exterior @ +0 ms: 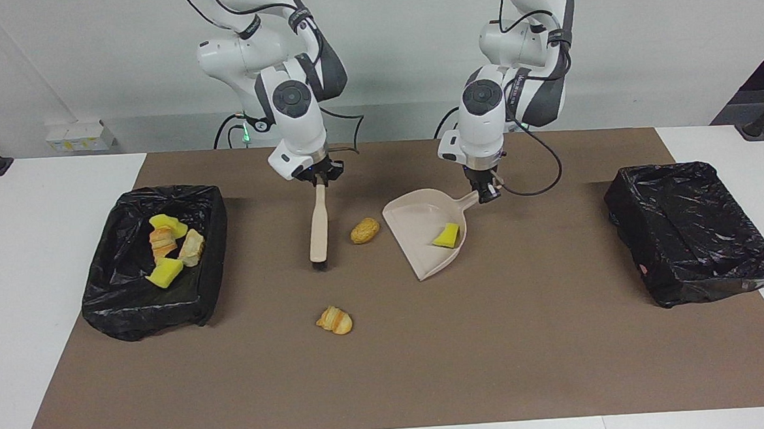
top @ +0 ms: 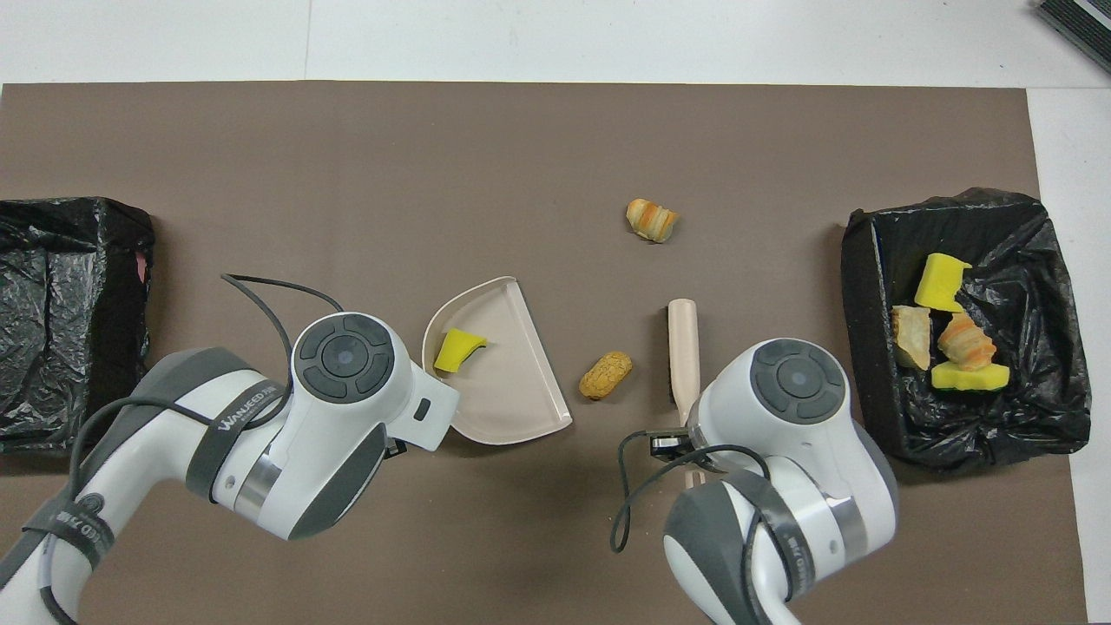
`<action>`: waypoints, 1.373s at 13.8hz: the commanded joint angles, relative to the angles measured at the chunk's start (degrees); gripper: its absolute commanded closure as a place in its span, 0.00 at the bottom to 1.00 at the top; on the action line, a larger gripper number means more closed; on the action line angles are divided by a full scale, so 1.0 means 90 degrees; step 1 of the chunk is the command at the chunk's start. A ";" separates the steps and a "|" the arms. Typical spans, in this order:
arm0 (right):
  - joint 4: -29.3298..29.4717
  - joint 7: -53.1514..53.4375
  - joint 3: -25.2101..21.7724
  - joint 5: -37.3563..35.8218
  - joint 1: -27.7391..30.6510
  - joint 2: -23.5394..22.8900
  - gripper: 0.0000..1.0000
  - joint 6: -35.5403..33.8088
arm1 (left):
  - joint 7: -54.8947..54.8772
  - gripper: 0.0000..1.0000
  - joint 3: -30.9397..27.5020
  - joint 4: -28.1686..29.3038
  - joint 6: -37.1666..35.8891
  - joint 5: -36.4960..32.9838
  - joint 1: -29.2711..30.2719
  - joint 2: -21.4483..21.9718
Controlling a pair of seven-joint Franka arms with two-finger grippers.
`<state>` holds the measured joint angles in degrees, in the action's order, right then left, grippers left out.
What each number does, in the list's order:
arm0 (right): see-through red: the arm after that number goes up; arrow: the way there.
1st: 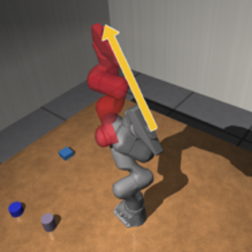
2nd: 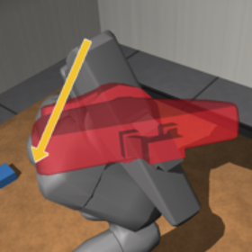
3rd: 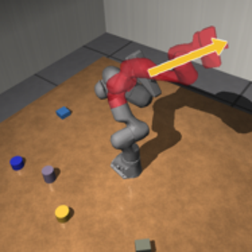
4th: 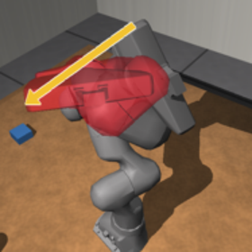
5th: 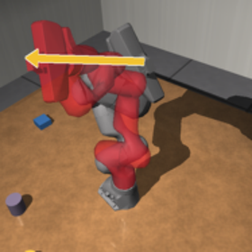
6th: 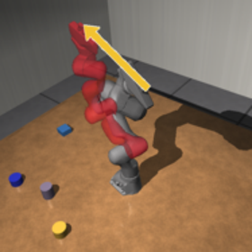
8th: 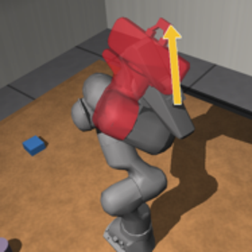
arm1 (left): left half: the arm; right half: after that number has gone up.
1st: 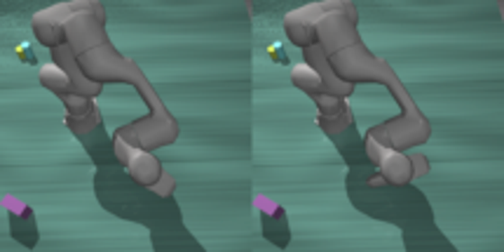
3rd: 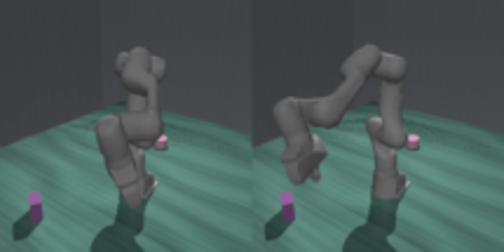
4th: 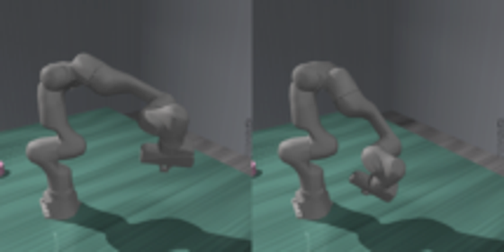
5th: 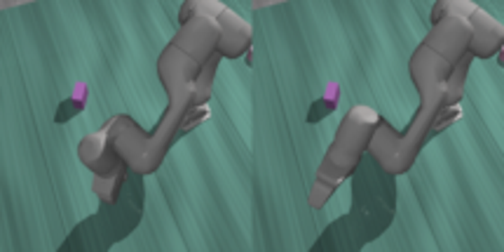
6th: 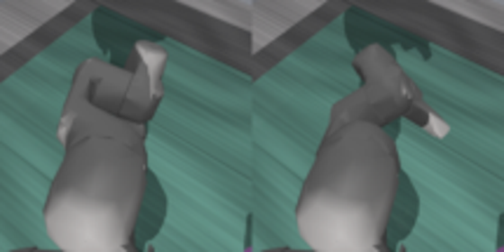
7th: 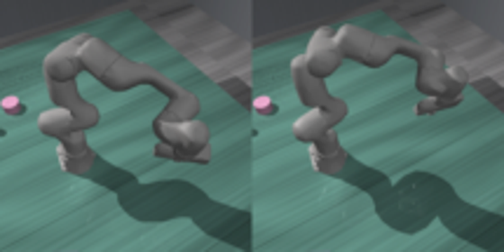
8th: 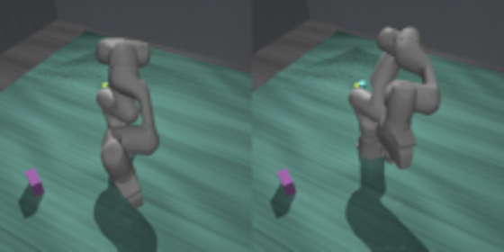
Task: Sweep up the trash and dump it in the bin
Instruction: 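Sweep the bread chunk into the dustpan with the right gripper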
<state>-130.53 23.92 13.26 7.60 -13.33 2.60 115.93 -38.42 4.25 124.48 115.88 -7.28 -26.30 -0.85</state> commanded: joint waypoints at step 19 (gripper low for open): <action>0.2849 -0.0243 0.0020 -0.0705 0.0180 -0.1986 1.00 0.0754 | 0.0537 1.00 -0.0062 0.0621 0.1206 0.0251 0.0100 0.0212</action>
<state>-112.16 25.43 12.71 4.54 -15.80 -10.15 125.49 -35.48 3.90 127.53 123.18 -6.41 -25.85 -0.77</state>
